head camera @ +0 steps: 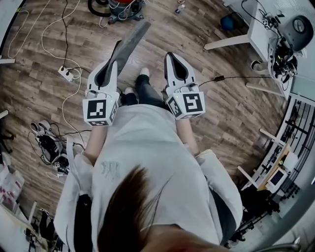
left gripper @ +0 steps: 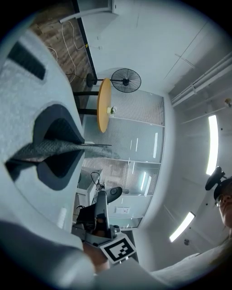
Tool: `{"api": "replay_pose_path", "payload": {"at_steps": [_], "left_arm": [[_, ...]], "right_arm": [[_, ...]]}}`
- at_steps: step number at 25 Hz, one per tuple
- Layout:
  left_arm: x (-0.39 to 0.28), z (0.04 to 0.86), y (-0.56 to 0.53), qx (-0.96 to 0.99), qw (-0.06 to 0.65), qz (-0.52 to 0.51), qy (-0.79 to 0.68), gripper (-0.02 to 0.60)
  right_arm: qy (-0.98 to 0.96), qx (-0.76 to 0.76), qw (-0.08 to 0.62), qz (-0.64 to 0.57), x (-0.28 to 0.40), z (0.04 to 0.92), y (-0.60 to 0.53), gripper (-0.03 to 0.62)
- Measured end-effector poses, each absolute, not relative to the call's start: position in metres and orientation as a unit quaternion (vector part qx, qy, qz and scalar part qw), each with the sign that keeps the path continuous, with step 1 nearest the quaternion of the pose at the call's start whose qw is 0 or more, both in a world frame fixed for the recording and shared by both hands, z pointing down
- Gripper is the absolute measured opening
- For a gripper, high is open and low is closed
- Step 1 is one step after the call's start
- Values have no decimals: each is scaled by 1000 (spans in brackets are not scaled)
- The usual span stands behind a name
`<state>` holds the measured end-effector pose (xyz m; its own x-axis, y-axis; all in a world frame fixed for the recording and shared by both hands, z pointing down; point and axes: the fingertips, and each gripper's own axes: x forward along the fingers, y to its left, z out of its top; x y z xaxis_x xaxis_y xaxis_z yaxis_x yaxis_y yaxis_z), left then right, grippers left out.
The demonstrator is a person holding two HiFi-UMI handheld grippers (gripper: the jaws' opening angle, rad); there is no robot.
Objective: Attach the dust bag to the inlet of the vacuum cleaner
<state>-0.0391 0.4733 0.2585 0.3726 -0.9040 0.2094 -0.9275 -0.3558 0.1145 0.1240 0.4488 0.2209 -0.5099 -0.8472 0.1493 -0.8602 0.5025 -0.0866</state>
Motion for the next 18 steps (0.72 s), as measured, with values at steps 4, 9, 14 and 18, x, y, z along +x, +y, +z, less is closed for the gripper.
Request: {"api": "replay_pose_path", "payload": {"at_steps": [4,9,14,18], "left_arm": [[-38,259,453,815,103,62,-567,37],[-35,260,412,807,98,70,-578,37],[-29,258,364,800,84,77,-588,37],[-17,256,331,793,81,69,-600,37]], "right_arm": [[-867,487,42,94,132,232,429,3],[-877,467,41,106,139,242,380,3],[-887,448,49,100,146,246,322,3],[-891,440,55,97,158,248,289,3]]}}
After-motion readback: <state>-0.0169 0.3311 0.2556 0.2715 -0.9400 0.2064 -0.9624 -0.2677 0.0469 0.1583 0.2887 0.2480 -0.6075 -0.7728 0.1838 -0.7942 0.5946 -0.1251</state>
